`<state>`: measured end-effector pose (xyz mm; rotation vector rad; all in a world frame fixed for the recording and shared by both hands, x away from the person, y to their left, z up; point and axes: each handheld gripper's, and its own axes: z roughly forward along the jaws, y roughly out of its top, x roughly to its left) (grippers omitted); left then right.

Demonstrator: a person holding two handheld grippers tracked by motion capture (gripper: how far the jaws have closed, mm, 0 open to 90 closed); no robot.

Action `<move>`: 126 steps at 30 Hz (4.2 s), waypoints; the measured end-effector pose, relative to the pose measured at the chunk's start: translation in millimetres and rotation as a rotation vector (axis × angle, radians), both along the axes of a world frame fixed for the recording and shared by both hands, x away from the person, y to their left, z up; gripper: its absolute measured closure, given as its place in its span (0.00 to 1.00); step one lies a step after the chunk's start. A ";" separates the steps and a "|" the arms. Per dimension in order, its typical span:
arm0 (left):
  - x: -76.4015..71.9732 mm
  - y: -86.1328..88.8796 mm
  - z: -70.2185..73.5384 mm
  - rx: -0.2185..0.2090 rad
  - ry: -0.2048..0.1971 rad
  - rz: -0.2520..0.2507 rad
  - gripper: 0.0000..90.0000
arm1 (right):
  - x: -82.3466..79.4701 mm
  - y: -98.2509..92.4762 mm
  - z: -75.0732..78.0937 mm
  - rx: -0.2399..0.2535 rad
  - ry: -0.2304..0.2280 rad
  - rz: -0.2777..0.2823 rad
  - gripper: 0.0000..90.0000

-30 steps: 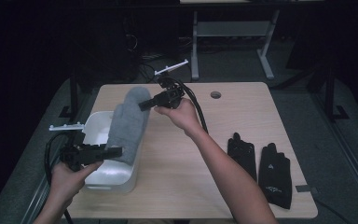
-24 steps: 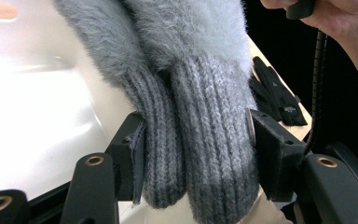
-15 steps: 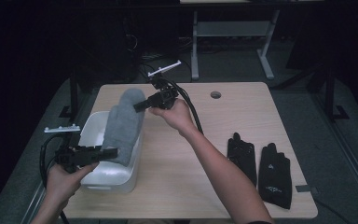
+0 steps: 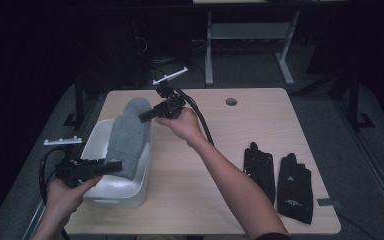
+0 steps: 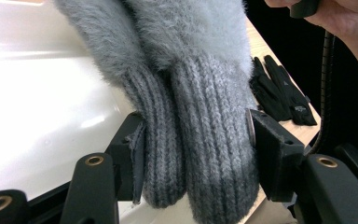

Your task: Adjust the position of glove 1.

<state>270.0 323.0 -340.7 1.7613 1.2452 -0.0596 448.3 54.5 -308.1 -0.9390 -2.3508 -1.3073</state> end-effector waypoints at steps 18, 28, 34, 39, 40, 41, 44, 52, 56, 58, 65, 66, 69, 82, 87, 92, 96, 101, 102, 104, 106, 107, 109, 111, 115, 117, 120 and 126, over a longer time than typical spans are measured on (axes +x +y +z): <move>-0.1 13.2 -20.9 0.007 0.042 0.019 0.48 | 1.0 20.0 -17.6 -0.045 0.017 0.017 0.86; 1.3 15.2 -35.9 0.026 0.082 0.033 0.47 | 3.0 30.9 -36.4 -0.081 0.036 0.031 0.85; 3.7 13.9 -42.6 0.037 0.108 0.036 0.47 | 5.4 33.2 -46.5 -0.091 0.048 0.027 0.85; 4.2 12.8 -48.0 0.044 0.125 0.037 0.47 | 5.8 35.6 -53.5 -0.107 0.053 0.027 0.85; 4.2 12.8 -48.0 0.044 0.125 0.037 0.47 | 5.7 35.8 -54.2 -0.108 0.054 0.026 0.85; 4.5 12.9 -49.4 0.046 0.129 0.035 0.47 | 5.7 35.8 -54.2 -0.108 0.054 0.026 0.85; 4.8 12.5 -52.8 0.052 0.143 0.036 0.47 | 4.8 37.5 -58.2 -0.117 0.057 0.026 0.85; 5.4 16.2 -57.8 0.063 0.166 0.046 0.46 | 4.7 42.5 -62.8 -0.127 0.058 0.032 0.85; 5.5 18.5 -60.4 0.081 0.177 0.048 0.45 | 4.2 46.3 -65.9 -0.137 0.058 0.039 0.85; 5.4 19.6 -61.7 0.085 0.181 0.050 0.45 | 3.9 47.9 -66.8 -0.141 0.057 0.040 0.85; 6.1 21.4 -62.8 0.112 0.198 0.061 0.41 | 3.5 52.5 -71.1 -0.146 0.060 0.049 0.85; 6.1 21.4 -62.8 0.112 0.198 0.061 0.38 | 3.5 52.5 -71.1 -0.146 0.060 0.049 0.85; 4.8 22.1 -59.4 0.145 0.179 0.100 0.34 | 2.9 56.7 -73.0 -0.150 0.051 0.055 0.85; 3.2 22.1 -47.9 0.151 0.114 0.103 0.36 | -1.4 75.4 -78.5 -0.219 0.009 0.066 0.74; 2.5 21.7 -44.3 0.152 0.092 0.106 0.36 | 0.4 72.9 -71.8 -0.227 -0.029 0.034 0.65; 2.2 21.5 -42.1 0.155 0.074 0.102 0.36 | 2.6 66.0 -63.0 -0.209 -0.047 0.010 0.64; 2.0 20.6 -39.7 0.153 0.062 0.102 0.36 | 4.8 53.5 -54.9 -0.203 -0.058 0.003 0.63; 1.7 16.0 -34.3 0.152 0.040 0.097 0.36 | 3.0 46.1 -49.2 -0.192 -0.056 -0.001 0.62; 1.7 16.0 -34.3 0.152 0.040 0.097 0.36 | 3.0 46.1 -49.2 -0.192 -0.056 -0.001 0.62; 2.0 13.4 -30.3 0.149 0.023 0.090 0.36 | 2.0 41.2 -45.7 -0.181 -0.056 0.001 0.61; 2.0 12.4 -29.1 0.151 0.017 0.087 0.36 | 1.5 39.4 -44.3 -0.180 -0.053 -0.001 0.61; 2.0 9.7 -26.3 0.150 0.009 0.083 0.36 | 0.9 35.0 -41.6 -0.165 -0.056 -0.004 0.59; 2.1 8.0 -23.9 0.148 0.001 0.077 0.36 | 0.4 31.5 -39.8 -0.152 -0.056 -0.004 0.58; 2.4 6.0 -22.0 0.143 -0.007 0.076 0.36 | 0.1 26.7 -37.8 -0.144 -0.060 -0.001 0.56; 2.9 1.0 -17.9 0.139 -0.017 0.068 0.36 | -1.1 19.4 -34.5 -0.125 -0.059 0.005 0.53; 2.8 -0.2 -16.8 0.135 -0.020 0.066 0.36 | -1.4 16.9 -33.4 -0.118 -0.063 0.004 0.52; 3.5 -4.3 -13.9 0.138 -0.029 0.059 0.35 | -2.1 11.1 -30.6 -0.112 -0.064 0.002 0.51; 5.7 -13.3 -6.9 0.135 -0.051 0.043 0.34 | -3.5 -3.1 -24.5 -0.094 -0.080 0.005 0.48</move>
